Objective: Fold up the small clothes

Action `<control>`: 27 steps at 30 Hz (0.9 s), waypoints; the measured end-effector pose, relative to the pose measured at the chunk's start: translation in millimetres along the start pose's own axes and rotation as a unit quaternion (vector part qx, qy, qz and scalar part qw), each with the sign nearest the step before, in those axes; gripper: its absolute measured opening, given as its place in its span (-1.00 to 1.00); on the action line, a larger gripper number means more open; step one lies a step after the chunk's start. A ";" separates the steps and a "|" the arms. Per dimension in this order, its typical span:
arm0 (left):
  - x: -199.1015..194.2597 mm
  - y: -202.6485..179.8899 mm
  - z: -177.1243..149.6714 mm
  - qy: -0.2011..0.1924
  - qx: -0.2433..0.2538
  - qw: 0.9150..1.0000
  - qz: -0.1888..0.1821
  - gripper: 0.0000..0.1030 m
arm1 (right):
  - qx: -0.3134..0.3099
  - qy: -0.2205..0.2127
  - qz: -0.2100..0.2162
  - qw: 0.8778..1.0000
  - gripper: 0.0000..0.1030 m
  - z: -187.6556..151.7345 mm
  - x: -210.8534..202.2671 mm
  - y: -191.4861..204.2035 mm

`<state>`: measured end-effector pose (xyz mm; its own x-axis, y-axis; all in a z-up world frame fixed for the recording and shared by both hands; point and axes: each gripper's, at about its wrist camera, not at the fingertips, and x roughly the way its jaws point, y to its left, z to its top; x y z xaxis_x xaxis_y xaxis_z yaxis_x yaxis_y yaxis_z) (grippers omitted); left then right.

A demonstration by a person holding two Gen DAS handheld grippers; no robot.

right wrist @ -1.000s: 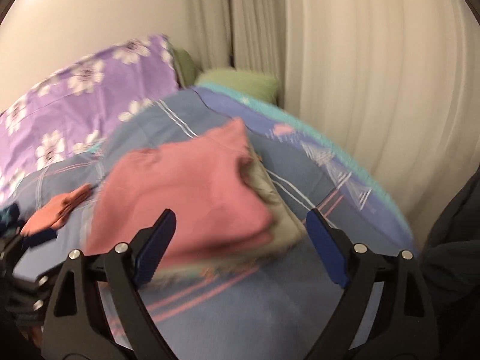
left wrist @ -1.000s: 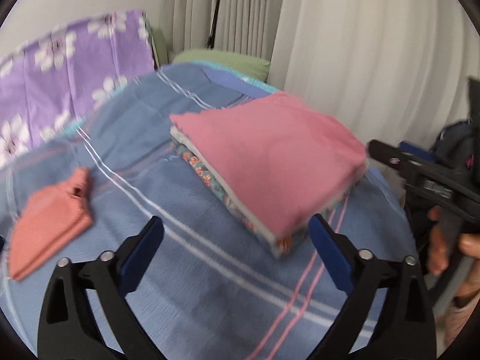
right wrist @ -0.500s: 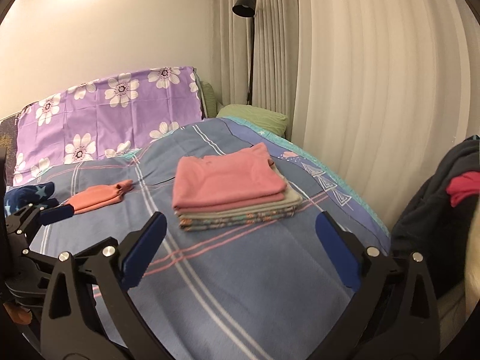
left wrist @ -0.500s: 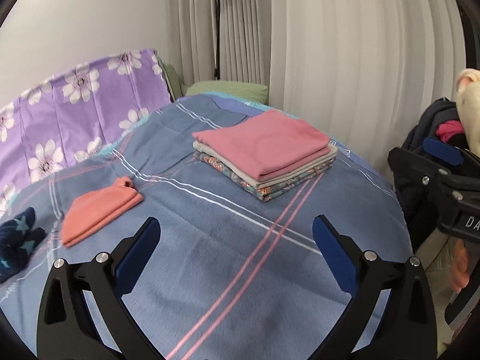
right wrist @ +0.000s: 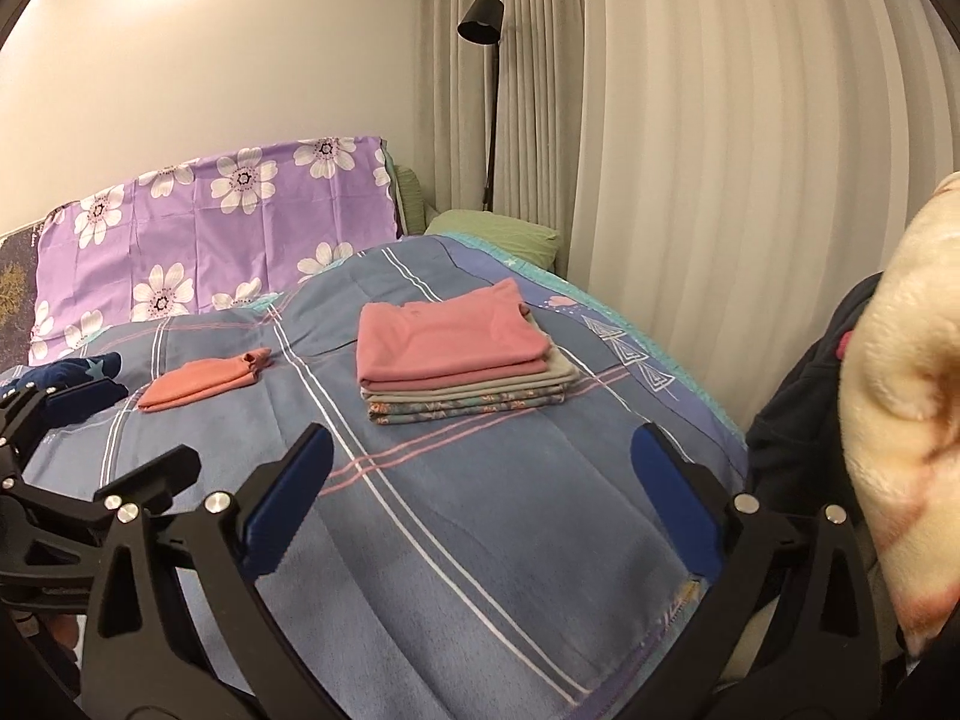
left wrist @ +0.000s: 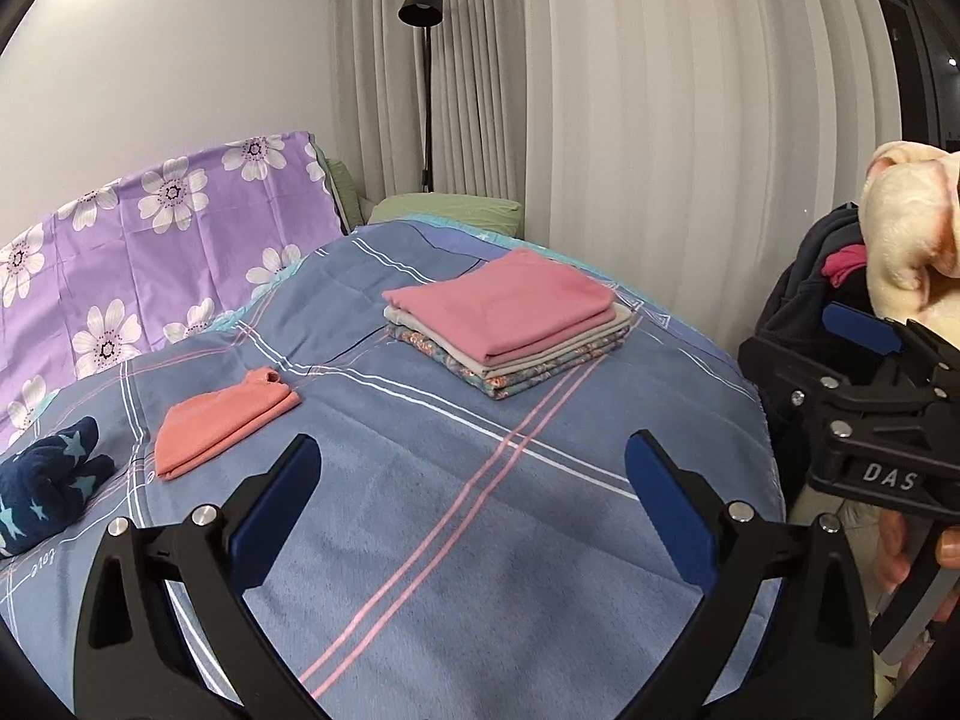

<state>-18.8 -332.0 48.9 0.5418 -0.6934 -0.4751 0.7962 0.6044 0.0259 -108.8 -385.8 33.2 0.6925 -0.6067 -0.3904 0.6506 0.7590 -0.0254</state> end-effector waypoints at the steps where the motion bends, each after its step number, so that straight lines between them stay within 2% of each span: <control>1: -2.9 -0.3 -1.0 -0.002 0.000 1.000 0.002 0.97 | -0.001 0.001 -0.001 1.000 0.96 -0.6 -1.3 0.8; 9: -25.1 0.9 -9.1 -0.012 -0.008 1.000 -0.001 0.97 | -0.011 0.006 -0.012 1.000 0.96 -7.5 -8.8 3.5; 16: -32.6 -3.2 -12.3 -0.006 -0.013 1.000 0.010 0.97 | -0.014 0.019 -0.016 1.000 0.96 -12.3 -8.9 5.9; 27: -34.2 -9.6 -19.0 -0.003 0.001 1.000 0.020 0.97 | -0.030 0.013 -0.017 0.999 0.96 -11.5 -14.4 10.9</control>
<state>-50.1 -306.6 48.2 0.5745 -0.6711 -0.4686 0.7747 0.6307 0.0466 -115.2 -366.1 28.0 0.6613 -0.6265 -0.4125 0.6532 0.7513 -0.0940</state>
